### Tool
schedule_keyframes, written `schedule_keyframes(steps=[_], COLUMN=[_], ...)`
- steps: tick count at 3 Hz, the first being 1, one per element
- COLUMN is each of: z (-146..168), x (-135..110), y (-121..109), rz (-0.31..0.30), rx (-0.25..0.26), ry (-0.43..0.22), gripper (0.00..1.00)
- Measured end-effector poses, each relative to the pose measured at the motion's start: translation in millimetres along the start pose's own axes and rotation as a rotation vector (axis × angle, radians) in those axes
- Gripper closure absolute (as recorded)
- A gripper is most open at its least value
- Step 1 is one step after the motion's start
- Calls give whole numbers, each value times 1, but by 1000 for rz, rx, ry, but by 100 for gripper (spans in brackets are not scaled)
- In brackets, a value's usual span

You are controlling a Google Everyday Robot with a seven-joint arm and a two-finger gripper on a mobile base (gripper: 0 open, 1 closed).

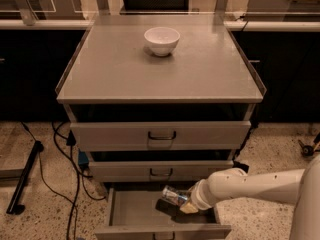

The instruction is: Pick redbull can from bottom drawer and place on counter

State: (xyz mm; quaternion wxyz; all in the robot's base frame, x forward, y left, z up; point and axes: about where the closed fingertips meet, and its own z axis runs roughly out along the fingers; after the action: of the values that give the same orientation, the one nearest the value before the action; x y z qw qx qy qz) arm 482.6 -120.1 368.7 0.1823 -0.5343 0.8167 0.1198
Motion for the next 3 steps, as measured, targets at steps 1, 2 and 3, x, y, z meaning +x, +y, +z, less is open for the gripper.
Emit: schedule_keyframes(steps=[1,2,3], z=[-16,-15,-15], x=[-14,-14,-14], y=[2,2,2], rz=[148,174,175], rx=[13,11,11], ry=[26,25,25], gripper=[100,100,100])
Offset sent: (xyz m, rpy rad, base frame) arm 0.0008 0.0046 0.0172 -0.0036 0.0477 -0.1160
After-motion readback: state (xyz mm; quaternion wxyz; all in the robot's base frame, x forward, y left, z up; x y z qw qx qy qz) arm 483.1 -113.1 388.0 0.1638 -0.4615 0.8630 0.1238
